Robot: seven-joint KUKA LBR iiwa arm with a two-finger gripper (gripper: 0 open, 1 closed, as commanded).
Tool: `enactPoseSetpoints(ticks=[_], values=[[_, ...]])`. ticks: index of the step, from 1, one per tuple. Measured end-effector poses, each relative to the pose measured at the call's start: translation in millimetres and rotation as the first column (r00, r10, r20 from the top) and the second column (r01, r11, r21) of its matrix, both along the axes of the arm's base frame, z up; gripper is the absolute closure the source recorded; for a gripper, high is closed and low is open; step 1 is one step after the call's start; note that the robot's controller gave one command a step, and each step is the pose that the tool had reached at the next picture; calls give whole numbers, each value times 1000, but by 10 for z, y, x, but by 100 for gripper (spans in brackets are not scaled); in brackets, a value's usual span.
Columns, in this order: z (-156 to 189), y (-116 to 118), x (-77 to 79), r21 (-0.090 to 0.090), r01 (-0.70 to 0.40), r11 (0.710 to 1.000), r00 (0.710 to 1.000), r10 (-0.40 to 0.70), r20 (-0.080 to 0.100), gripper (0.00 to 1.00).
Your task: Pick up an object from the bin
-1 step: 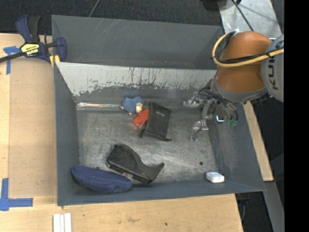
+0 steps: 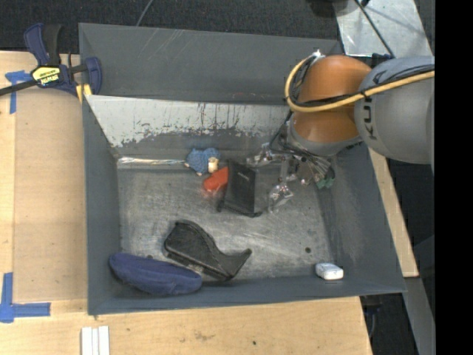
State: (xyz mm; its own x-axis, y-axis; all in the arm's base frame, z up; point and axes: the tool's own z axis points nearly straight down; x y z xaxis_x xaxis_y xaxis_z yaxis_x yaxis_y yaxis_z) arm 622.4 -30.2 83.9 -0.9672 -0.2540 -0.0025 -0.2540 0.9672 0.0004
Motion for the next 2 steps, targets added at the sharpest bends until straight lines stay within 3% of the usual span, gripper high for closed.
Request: enactPoseSetpoints(ticks=[1, 2], values=[[24, -8, 11, -1, 1, 1000, 1000, -1, 4, 100], [1457, 7, -38, -3, -129, 992, 992, 129, 11, 100]])
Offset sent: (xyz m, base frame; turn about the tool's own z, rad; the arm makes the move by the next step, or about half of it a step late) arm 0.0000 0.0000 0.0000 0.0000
